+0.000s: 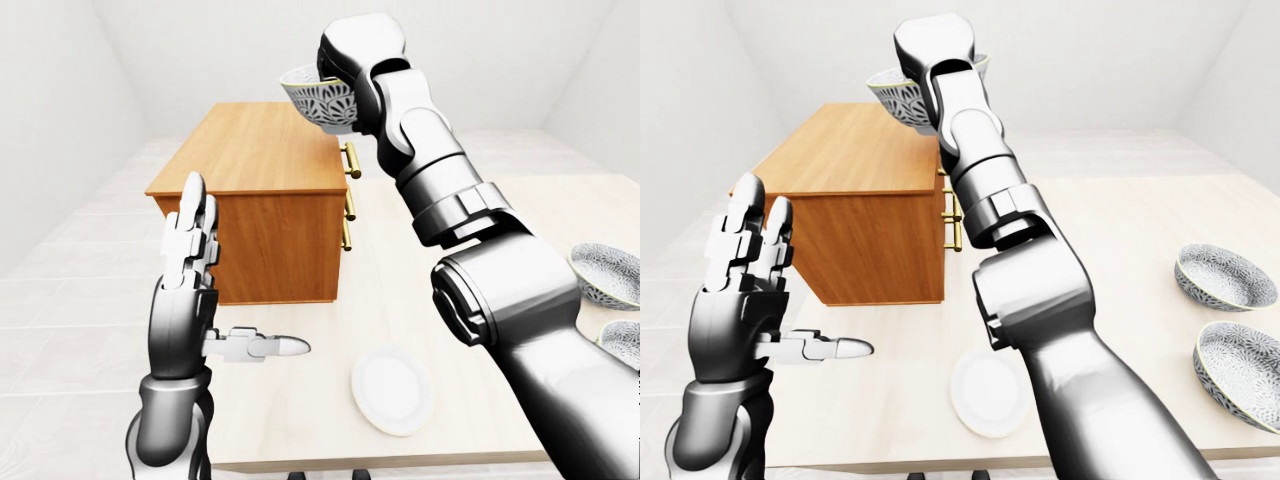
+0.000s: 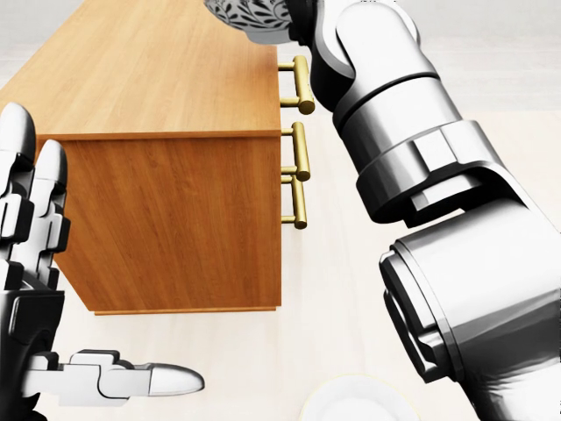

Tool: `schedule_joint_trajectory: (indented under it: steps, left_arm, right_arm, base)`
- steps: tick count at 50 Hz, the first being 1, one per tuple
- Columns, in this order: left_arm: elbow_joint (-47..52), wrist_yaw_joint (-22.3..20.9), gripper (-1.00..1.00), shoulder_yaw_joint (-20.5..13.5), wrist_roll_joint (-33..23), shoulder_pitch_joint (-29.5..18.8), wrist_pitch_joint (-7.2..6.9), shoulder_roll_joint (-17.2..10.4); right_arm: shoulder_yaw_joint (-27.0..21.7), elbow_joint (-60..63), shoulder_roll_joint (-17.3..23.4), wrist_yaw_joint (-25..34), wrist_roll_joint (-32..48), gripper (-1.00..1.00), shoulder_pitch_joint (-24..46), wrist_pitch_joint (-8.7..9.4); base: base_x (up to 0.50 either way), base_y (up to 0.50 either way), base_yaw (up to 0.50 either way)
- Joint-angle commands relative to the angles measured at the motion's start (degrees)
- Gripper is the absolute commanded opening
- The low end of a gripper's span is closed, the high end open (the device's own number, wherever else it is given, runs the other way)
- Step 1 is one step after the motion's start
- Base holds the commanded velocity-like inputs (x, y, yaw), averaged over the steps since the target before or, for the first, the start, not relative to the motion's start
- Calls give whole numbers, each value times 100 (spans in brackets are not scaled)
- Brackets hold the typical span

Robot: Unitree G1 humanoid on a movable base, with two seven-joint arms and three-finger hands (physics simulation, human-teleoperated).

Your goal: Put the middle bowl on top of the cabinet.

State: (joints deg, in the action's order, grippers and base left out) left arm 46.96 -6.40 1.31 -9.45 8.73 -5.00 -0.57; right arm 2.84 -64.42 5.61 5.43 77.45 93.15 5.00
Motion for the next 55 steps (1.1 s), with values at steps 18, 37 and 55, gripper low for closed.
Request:
schedule_joint_trajectory:
  steps: [18,37,55]
  left_arm:
    - [5,24,100,-187,179,-96,0,11]
    - [-3,-3,100,-176,201,-86,0,4]
    - [4,-23,100,-181,189,-31,0,-1]
  right_arm:
    - [242,-948,-595,-1183,-204,-100,302,0]
    - [210,-1044,-811,-1377,-275,-100,564,0]
    - [201,-1163,-1239,-1505,-366,-100,650,-149]
  base:
    - [0,0,0]
    - [0,0,0]
    - [0,0,0]
